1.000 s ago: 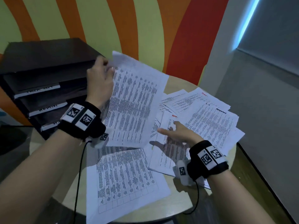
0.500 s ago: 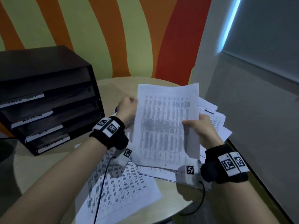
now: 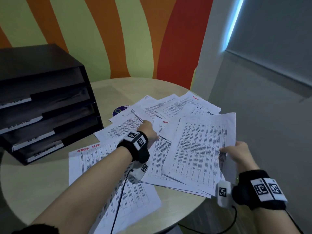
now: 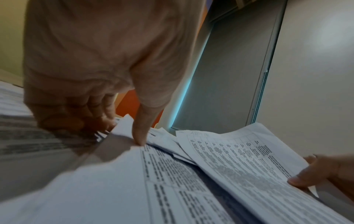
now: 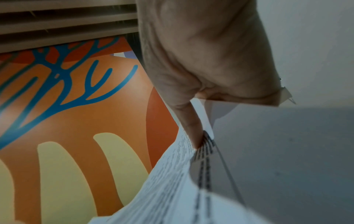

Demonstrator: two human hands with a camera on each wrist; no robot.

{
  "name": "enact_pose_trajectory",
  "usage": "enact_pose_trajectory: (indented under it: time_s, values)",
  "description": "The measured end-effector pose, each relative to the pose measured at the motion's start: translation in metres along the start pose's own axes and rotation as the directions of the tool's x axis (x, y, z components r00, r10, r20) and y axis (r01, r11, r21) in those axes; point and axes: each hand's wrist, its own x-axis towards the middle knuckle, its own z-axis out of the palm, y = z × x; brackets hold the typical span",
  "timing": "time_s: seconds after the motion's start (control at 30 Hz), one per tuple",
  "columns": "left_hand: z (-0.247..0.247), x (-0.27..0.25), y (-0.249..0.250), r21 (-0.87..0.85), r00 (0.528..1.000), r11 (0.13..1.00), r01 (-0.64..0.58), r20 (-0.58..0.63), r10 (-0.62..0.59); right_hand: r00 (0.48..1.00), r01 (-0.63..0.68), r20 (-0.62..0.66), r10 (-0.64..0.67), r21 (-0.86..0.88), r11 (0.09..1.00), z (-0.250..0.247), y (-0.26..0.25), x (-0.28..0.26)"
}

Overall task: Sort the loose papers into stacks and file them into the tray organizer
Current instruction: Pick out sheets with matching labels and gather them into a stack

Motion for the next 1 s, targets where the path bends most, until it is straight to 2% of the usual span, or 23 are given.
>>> enact_pose_trajectory:
  time_s: [0.1,0.17,0.3,0.43,0.53,0.67,0.8,0.9,1.0]
  values:
    - [0.004,0.005,-0.005,-0.006,0.994,0.999,-0.036,-0.107,0.035,1.0,0.0,0.01,0.0,-0.009,1.0,0.0,0.002,-0.001]
    - [0.003,0.007,-0.007,-0.008,0.992,0.999,-0.046,-0.121,0.044,1.0,0.005,0.013,-0.004,-0.022,1.0,0.001,0.003,-0.001]
    - [-0.016,0.004,-0.02,0.1,0.997,0.993,-0.07,-0.035,0.074,1.0,0.01,0.027,-0.009,-0.028,1.0,0.002,0.003,0.0]
    - [-0.06,0.004,-0.062,0.157,0.997,0.986,0.05,0.054,-0.059,0.999,0.032,0.044,-0.031,-0.016,0.999,0.005,0.004,0.005]
    - [-0.084,0.002,-0.092,0.208,0.993,0.972,0.107,0.034,-0.117,0.998,0.038,0.06,-0.037,-0.014,0.999,0.013,0.006,0.008]
    - [-0.084,0.01,-0.108,0.222,0.997,0.975,0.02,-0.083,-0.002,0.995,0.036,0.094,-0.034,-0.022,0.999,0.026,0.011,0.014]
    - [-0.077,0.014,-0.104,0.313,0.987,0.941,-0.132,-0.051,0.155,0.992,0.062,0.114,-0.06,-0.013,0.998,0.033,0.011,0.013]
    - [-0.076,0.019,-0.1,0.324,0.99,0.936,-0.135,0.007,0.141,0.989,0.079,0.126,-0.076,-0.02,0.997,0.036,0.011,0.013]
    - [-0.076,0.021,-0.097,0.329,0.993,0.938,-0.109,-0.001,0.116,0.988,0.081,0.136,-0.076,-0.032,0.996,0.038,0.01,0.012]
